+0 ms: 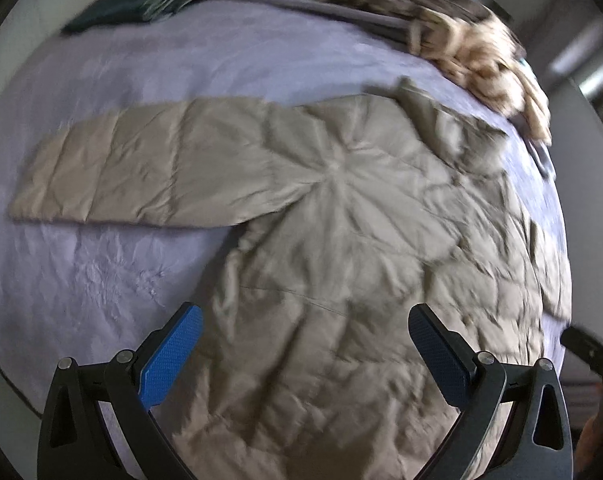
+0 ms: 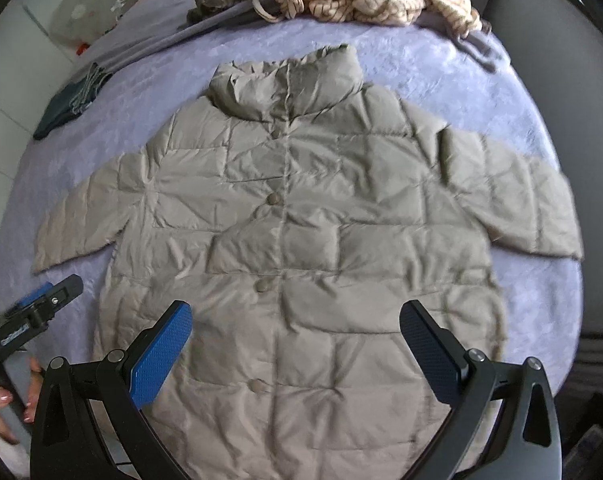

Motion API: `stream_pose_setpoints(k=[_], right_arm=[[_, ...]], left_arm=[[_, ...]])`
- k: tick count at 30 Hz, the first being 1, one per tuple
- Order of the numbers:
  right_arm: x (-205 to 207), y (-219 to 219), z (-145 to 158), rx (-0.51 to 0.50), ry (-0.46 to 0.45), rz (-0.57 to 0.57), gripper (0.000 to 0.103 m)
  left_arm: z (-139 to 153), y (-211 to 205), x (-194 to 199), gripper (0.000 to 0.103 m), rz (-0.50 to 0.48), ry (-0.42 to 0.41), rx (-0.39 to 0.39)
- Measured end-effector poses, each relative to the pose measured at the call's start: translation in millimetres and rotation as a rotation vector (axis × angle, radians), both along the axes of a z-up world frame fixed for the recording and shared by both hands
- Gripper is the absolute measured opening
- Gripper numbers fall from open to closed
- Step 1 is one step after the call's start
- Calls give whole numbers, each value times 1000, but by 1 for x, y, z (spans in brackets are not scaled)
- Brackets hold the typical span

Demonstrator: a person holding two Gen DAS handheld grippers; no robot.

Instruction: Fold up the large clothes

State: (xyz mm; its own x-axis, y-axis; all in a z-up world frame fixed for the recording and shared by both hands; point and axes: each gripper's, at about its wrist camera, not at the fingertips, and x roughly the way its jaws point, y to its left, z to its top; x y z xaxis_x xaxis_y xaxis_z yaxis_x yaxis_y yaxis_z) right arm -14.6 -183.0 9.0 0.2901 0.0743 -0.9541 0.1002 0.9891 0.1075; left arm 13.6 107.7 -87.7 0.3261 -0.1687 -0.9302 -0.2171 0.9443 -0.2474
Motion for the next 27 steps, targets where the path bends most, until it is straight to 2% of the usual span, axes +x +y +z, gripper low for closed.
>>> stream_pose_setpoints(k=[4,8,11,14,17,19,20,21,22,23,25,27], right_arm=[[7,14,-21,99,16,-26,103],[16,35,-44,138,19,-30,103],[25,51,-63,133,61,-8,103],[33,63,-80,134,101,20,103],[40,74,-97,158,129,36,103],[45,81,-102,158,137,40,103],[48,85,-104,162,140,43,103],[51,89,-105,170,142,47,103],[54,93,-105,183,137,49,103],[58,97,-104,194,127,52,103],[65,104,-102,206,108,56,103],[71,111,-101,215,91,60,103]], left_arm=[[-38,56,7,103,135,2,-100],[-77,121,13,103,292,-17,-203],[-108,169,22,103,412,11,-210],[-127,207,26,103,509,-7,-267],[-128,232,35,102,559,-53,-256],[-125,245,44,95,580,-85,-228],[-123,250,49,80,587,-97,-223],[-123,255,53,45,591,-106,-216],[-125,261,59,21,593,-103,-201],[-126,269,67,9,595,-101,-204],[-117,279,74,8,615,-127,-192],[-95,277,77,7,572,-181,-120]])
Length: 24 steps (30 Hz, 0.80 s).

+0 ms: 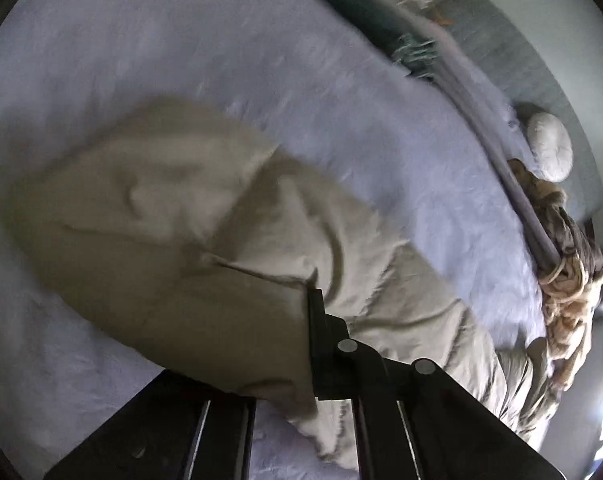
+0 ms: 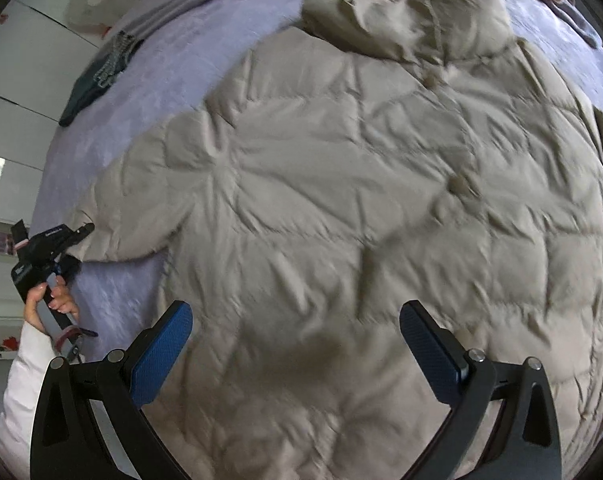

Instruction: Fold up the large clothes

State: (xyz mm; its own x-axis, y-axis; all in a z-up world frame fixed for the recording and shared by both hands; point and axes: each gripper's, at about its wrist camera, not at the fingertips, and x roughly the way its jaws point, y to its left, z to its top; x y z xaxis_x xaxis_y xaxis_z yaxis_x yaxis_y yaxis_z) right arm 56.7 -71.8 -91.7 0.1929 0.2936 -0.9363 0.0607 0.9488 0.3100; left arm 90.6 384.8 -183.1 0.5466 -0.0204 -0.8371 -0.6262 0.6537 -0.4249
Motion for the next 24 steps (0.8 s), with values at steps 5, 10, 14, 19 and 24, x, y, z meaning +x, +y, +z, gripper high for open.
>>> stream_pose_setpoints(k=[5,10,14,19,24], right_arm=[[21,13,0,91,-46,-69,17],[54,48,-26,239,-35,-71,7],[77,81,-53,369,-29,-19,7],[87,101,-109,425,74,-20,3],[79,90,-102,492,119,11,3]], left_arm=[[63,-27,4,7,-161,-86,209],[107,-56,7,7,-272,-173,286],[132,-94,13,7,-357,-225,312],[152,-170,20,7,-542,-278,285],[158,-271,41,7,-765,-331,269]])
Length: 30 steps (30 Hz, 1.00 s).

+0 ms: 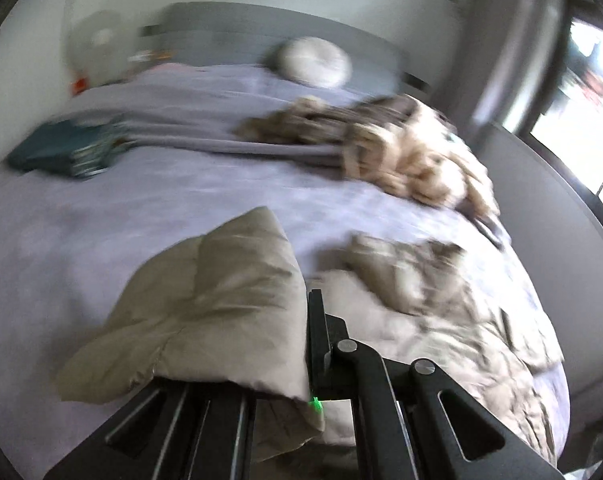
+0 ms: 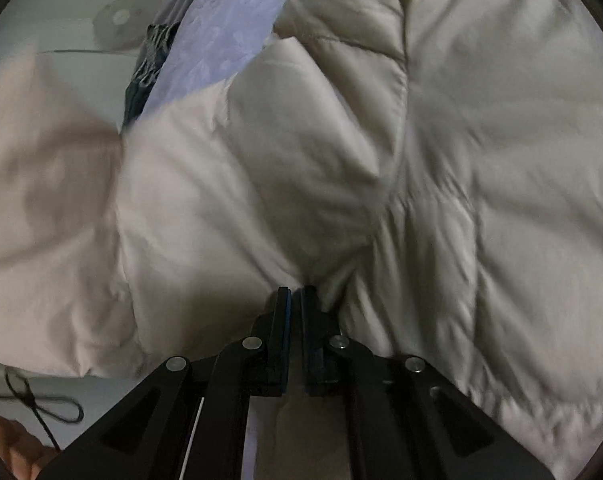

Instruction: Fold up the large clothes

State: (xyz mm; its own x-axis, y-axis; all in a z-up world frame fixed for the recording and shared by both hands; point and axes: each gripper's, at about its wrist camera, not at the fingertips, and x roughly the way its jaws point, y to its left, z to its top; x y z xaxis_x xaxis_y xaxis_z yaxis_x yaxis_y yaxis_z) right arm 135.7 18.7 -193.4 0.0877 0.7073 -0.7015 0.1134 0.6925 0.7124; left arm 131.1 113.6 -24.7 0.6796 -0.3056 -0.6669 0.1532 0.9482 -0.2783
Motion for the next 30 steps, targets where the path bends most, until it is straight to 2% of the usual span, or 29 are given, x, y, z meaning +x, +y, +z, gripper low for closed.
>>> stream_pose_setpoints(k=[4,6,9,12,14,16,18,20,22,23,24,26,28,30], right_arm=[[-24,-54,27,-9,-20,-51,4],[-42,-108,51,-88,-68,-126,4],[-65,-179,74,-242,-114,-215,5],[-81,-234,81,-325,-108,-276,5],[-84,-250,82,-345,-91,-299,5],[-91,-266,78,-350,-76,-327,5],[-94,-269,77,-335,-75,-340,5],[-96,-275,78,-323,-75,-345,5],[-94,-275,73,-320,-76,-345,5],[-95,-280,69,-320,-77,-345,5],[-92,-278,70,-319,-78,-346,5],[-113,-297,63,-323,-82,-343,7],[-118,-297,67,-338,-86,-336,7],[-118,-295,69,-357,-96,-321,7]], left_arm=[[-9,-83,6,7,-138,17,14],[-22,-123,8,7,-200,38,50],[-54,-179,6,7,-261,95,141],[-99,-220,1,7,-294,165,259],[-124,-234,-1,7,-319,222,330],[-135,-237,-7,7,-321,218,388],[-132,-240,-15,8,-326,198,402],[-128,-238,-20,8,-337,211,385],[-124,-233,-24,32,-352,224,360],[-123,-231,-22,63,-354,228,353],[-117,-227,-29,75,-324,199,373],[-112,-219,-26,79,-331,180,357],[-106,-212,-32,79,-333,196,358],[-95,-193,-40,79,-317,193,314]])
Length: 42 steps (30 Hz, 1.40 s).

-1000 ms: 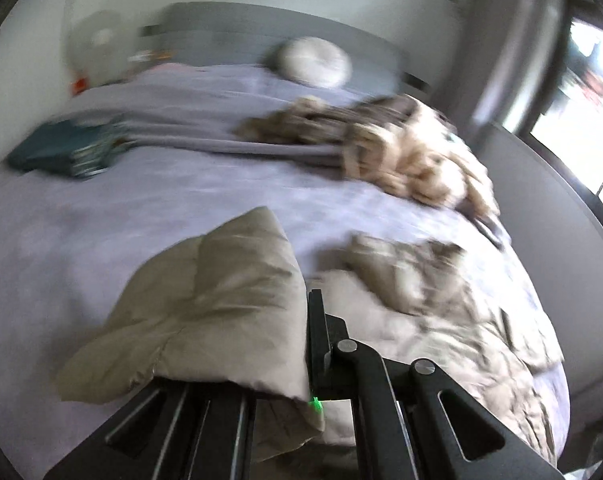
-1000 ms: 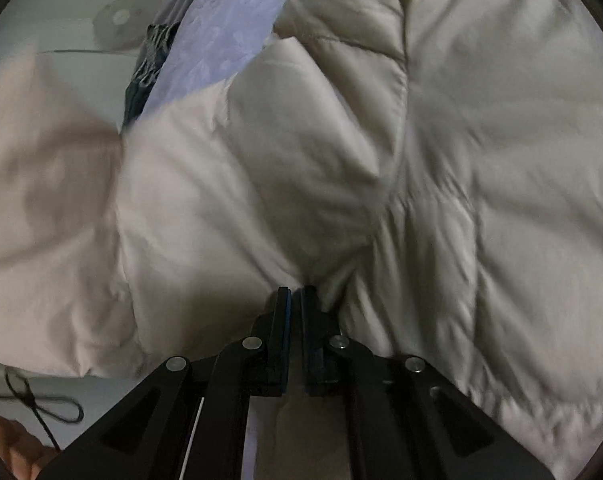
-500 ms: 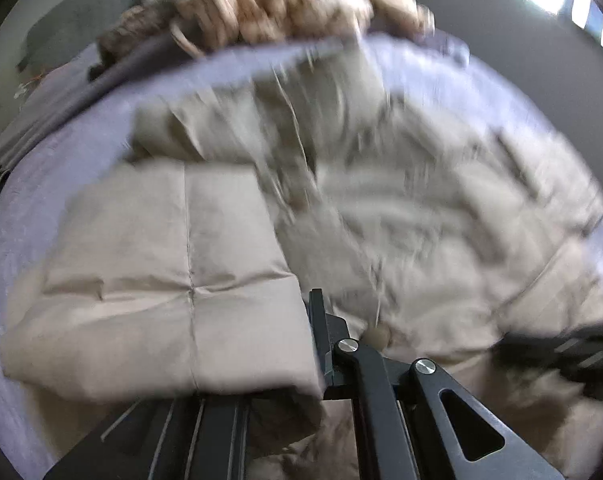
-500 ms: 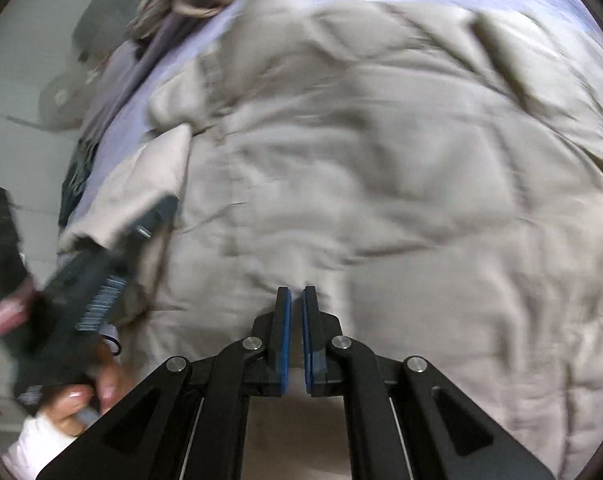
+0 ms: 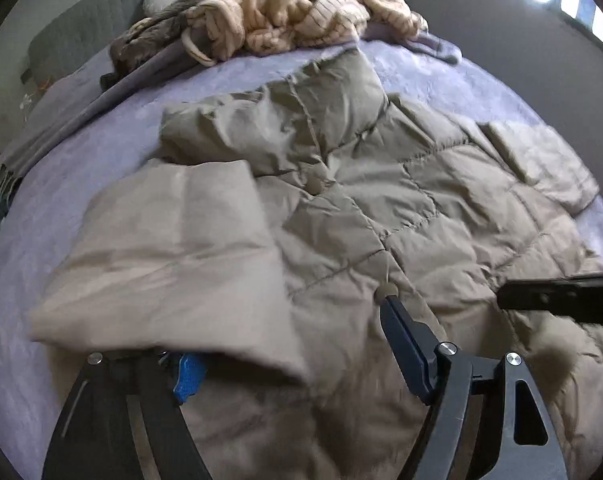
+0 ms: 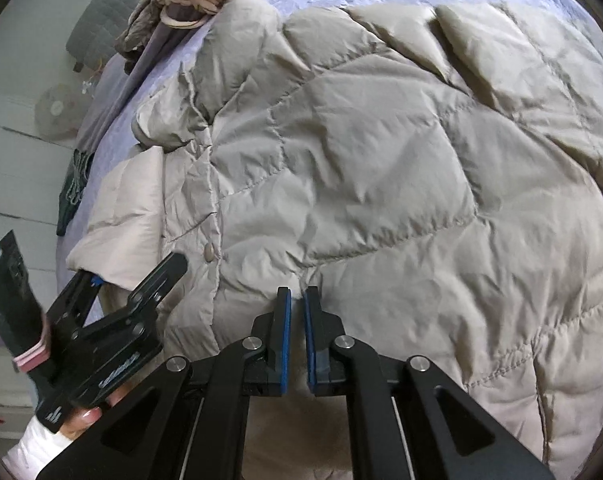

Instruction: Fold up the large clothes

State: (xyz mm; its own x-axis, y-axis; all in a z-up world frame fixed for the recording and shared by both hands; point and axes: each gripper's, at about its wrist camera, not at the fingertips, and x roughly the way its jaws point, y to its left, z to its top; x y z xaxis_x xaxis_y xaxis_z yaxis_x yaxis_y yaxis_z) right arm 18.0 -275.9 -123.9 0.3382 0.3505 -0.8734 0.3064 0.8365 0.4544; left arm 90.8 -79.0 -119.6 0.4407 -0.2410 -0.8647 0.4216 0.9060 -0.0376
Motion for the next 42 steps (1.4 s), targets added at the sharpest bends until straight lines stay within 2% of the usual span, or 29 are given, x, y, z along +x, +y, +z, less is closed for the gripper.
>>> stream_pose_setpoints(k=[3,5,6,7,8,10,11,14,16,18,20,22,23,24,28,29,30,31,34,36,39,40,41,42], right_arm=[[11,14,9,-30,-13,30,8],[17,25,16,-56,-34,66,17],[23,36,23,-82,-50,99,39],[24,43,26,-98,-61,120,66],[27,54,32,-118,-84,156,73],[32,79,43,-154,-140,233,76],[35,92,48,-184,-158,272,76],[43,139,59,-314,-222,410,76],[47,172,60,-410,-258,504,76],[49,202,55,-496,-284,592,76],[50,222,48,-554,-299,647,76],[55,243,39,-634,-310,692,76],[56,250,37,-663,-316,701,76],[60,256,32,-694,-319,705,76],[79,264,23,-803,-331,655,75],[83,259,22,-813,-331,627,69],[85,255,24,-810,-331,597,33],[87,246,28,-789,-328,549,4],[87,203,45,-685,-325,350,5],[82,173,49,-620,-302,230,5],[75,113,30,-410,-181,38,5],[73,94,16,-307,-133,-21,5],[71,82,7,-244,-102,-59,5],[68,68,-5,-169,-79,-105,5]], left_arm=[[15,43,6,79,79,-3,-70],[23,70,8,79,128,-13,-114],[28,91,8,79,171,-33,-125],[30,105,17,79,200,-44,-118],[30,119,25,79,237,-54,-101],[23,155,39,79,347,-33,-90],[18,173,46,79,398,-3,-129],[-13,231,68,79,528,164,-359],[-38,255,82,79,575,263,-489],[-61,267,92,79,588,338,-598],[-76,267,102,79,571,383,-660],[-80,261,111,46,546,376,-691],[-76,256,114,26,519,347,-667],[-65,249,114,21,501,283,-583],[-16,200,98,17,340,21,-227],[-8,189,95,17,299,-26,-161],[-4,178,92,17,260,-67,-100],[-2,175,90,17,245,-85,-71],[-9,173,94,17,237,-91,-8],[-23,179,102,17,264,-58,-9],[-36,185,108,20,305,-26,-5],[-41,184,109,21,313,-27,5],[-44,183,108,32,325,-35,25],[-45,182,110,54,347,-49,61]])
